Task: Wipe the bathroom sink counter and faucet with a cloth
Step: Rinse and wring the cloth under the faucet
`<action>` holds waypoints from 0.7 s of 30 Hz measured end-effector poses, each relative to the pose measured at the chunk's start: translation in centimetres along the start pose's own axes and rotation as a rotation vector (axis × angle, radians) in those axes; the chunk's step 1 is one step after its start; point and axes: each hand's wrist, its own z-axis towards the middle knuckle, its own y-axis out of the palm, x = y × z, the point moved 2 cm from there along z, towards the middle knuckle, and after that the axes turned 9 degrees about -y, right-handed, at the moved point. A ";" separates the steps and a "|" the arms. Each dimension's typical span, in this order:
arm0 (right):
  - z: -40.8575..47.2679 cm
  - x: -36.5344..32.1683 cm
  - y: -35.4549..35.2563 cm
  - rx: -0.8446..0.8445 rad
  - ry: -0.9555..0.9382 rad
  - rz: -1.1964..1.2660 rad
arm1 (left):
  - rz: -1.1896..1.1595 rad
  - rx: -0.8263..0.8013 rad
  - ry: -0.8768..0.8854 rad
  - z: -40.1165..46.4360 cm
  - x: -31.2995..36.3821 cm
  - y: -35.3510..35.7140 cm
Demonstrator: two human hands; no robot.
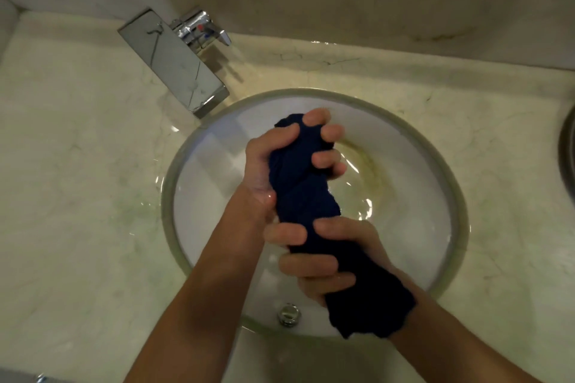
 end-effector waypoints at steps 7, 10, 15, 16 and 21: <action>0.3 -3.8 -0.7 0.702 -0.007 -0.969 | 0.299 0.451 -0.138 2.7 2.5 0.9; 1.4 -4.2 -1.6 0.871 -0.020 -1.123 | 0.552 0.771 -0.036 3.3 2.5 0.8; 2.8 -3.0 -3.8 0.965 -0.032 -1.348 | 1.069 1.035 -0.029 3.1 0.6 -0.2; 3.0 -2.6 -4.1 0.977 -0.034 -1.415 | 1.116 1.051 -0.049 2.9 0.2 -0.6; 4.3 -1.1 -5.8 1.033 -0.029 -1.560 | 1.175 1.113 -0.150 2.3 -0.1 -1.7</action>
